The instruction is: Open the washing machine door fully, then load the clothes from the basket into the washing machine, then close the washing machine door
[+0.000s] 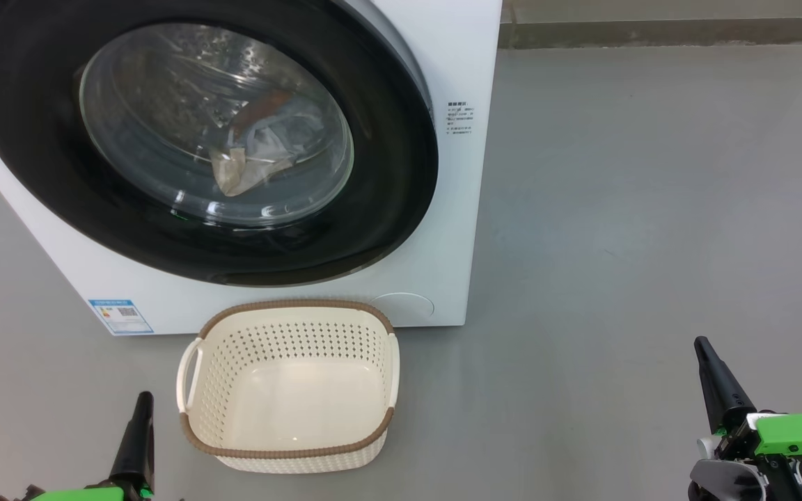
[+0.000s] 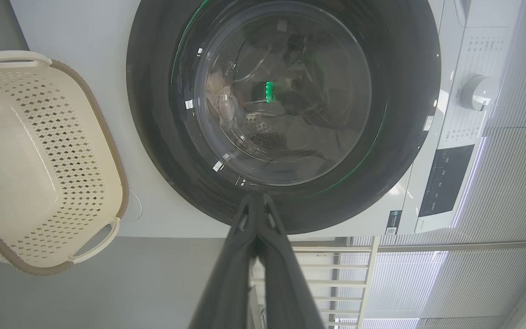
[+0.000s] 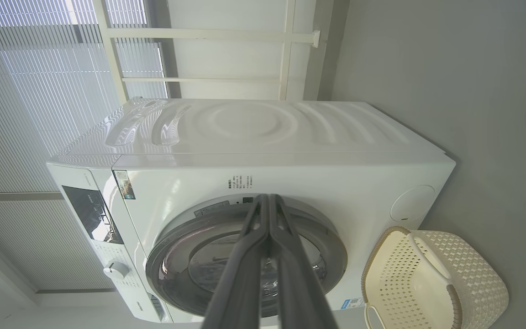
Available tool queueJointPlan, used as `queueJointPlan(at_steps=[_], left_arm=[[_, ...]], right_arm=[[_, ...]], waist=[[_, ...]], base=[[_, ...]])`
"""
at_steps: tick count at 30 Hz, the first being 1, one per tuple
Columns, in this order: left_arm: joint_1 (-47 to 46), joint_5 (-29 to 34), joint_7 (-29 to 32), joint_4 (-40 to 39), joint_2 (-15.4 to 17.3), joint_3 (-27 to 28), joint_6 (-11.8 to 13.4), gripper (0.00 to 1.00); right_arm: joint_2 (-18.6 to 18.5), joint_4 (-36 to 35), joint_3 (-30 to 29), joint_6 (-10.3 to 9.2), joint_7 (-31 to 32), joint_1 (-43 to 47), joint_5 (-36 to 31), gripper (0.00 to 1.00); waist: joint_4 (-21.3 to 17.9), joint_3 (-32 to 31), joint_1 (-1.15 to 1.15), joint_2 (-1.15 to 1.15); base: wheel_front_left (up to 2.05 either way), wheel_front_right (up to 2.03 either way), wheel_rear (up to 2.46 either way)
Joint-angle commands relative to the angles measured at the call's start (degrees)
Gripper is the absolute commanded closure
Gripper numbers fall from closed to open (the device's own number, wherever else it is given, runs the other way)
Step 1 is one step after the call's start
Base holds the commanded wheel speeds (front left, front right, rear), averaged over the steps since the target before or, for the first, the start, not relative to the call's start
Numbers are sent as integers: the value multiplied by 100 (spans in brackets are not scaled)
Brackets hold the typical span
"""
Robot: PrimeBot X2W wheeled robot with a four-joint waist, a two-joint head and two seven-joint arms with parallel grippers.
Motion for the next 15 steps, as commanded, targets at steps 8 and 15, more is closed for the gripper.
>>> queueJointPlan(at_steps=[8, 15], left_arm=[[-243, -47, 35, -179, 52, 184, 2, 100], [-243, -47, 35, -179, 52, 184, 2, 100]], right_arm=[[-47, -171, 104, 10, 38, -250, -17, 100], [-46, -171, 103, 10, 39, -250, -19, 100]], waist=[[0, 0, 0, 0], [0, 0, 0, 0]], base=[[0, 0, 0], [0, 0, 0]])
